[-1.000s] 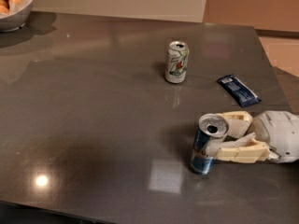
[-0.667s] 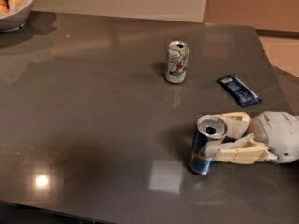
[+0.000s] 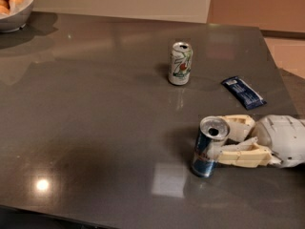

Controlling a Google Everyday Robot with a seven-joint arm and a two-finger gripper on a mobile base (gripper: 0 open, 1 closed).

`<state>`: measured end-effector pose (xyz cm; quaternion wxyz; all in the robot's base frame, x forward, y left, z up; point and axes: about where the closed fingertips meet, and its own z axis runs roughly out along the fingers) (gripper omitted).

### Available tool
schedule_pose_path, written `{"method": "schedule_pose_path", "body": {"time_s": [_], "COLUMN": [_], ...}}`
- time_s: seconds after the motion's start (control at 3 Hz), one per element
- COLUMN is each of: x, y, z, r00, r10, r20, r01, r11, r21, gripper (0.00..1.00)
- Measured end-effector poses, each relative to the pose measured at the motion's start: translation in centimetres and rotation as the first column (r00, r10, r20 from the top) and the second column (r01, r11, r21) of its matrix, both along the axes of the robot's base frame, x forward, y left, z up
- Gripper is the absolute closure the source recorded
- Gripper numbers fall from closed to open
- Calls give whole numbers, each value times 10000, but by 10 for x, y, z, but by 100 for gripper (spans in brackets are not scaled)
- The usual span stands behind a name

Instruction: Place redbull can upright

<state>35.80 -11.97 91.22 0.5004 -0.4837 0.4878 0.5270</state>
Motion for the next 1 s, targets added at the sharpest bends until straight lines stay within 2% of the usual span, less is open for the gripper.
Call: {"method": "schedule_pose_path", "body": {"time_s": [0.33, 0.67, 1.0], "x": [0, 1, 1], "y": [2, 4, 4], "z": [-2, -2, -2], "r00": [10000, 10000, 10000], "r10": [-83, -73, -73], "r20": [-40, -21, -20], "r01": [83, 73, 73], "r11": [10000, 10000, 10000], "r21": [-31, -52, -53], "gripper": [13, 0, 0]}}
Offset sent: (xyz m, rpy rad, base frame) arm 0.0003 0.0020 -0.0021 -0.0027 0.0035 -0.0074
